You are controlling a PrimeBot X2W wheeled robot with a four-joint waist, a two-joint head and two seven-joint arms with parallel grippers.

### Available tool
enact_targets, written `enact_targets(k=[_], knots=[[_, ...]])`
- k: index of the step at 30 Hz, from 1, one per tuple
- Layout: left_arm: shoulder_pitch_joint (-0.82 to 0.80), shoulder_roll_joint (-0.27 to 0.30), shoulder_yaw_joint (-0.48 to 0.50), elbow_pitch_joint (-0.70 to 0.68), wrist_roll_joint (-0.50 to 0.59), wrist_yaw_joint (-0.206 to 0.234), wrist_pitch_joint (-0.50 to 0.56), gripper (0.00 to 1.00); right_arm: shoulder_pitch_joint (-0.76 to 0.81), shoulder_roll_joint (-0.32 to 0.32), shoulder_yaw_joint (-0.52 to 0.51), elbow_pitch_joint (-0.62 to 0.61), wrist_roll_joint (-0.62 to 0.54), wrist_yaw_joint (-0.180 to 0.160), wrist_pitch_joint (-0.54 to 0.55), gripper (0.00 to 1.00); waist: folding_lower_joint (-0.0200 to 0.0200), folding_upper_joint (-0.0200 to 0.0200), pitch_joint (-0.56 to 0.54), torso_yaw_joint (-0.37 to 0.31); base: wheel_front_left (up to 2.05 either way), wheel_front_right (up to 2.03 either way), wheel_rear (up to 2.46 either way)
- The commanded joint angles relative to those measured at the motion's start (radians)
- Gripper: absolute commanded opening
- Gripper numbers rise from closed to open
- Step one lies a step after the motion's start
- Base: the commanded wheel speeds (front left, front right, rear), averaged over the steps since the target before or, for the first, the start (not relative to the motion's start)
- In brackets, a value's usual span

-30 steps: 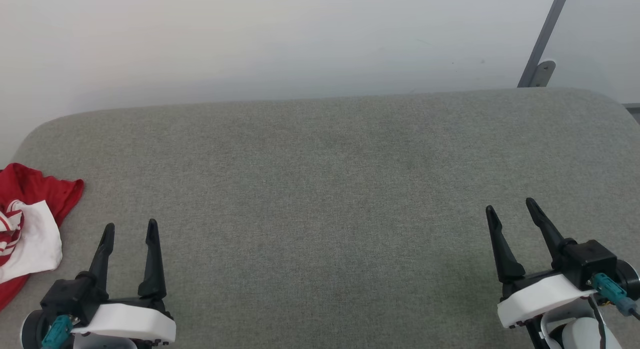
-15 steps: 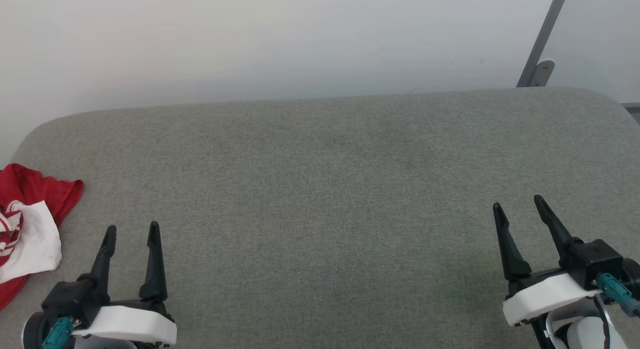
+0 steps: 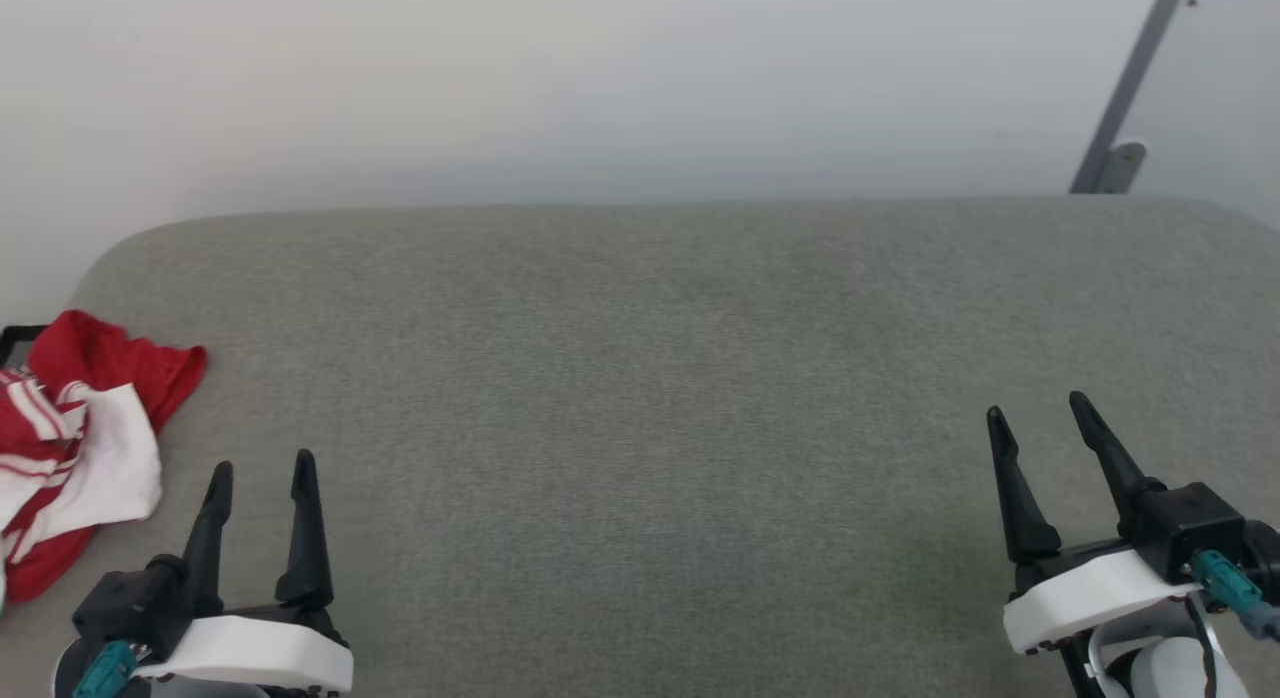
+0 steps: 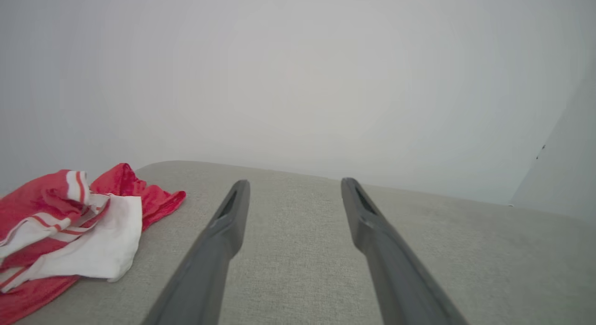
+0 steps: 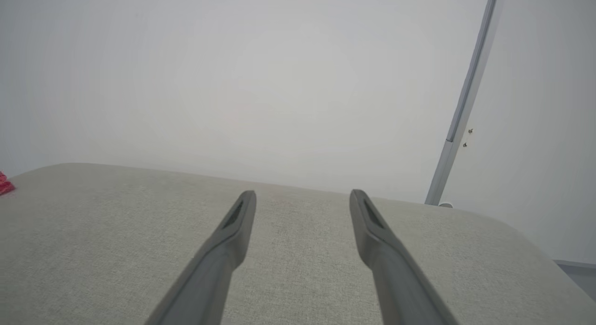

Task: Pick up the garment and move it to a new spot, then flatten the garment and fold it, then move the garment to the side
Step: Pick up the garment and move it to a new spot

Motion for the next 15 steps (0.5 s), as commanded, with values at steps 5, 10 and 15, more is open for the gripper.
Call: enact_targets(k=[5, 10, 15], knots=[[-0.004, 0.018, 0.024, 0.026, 0.006, 0.001, -0.006, 1.00, 0.011, 0.003, 0.041, -0.005, 0.009, 0.000, -0.005, 1.00, 0.0000, -0.0001, -0.022, 0.084, 0.00, 0.00, 0.00], [-0.005, 0.025, 0.036, 0.042, 0.003, 0.003, -0.006, 1.00, 0.005, -0.004, 0.073, 0.003, 0.018, 0.000, -0.005, 1.00, 0.0000, -0.0001, -0.041, 0.159, 0.00, 0.00, 0.00], [0.004, 0.032, 0.050, 0.054, 0.004, 0.015, -0.006, 1.00, -0.001, -0.005, 0.106, 0.010, 0.028, 0.000, -0.005, 1.00, 0.0000, -0.0001, -0.056, 0.235, 0.00, 0.00, 0.00]])
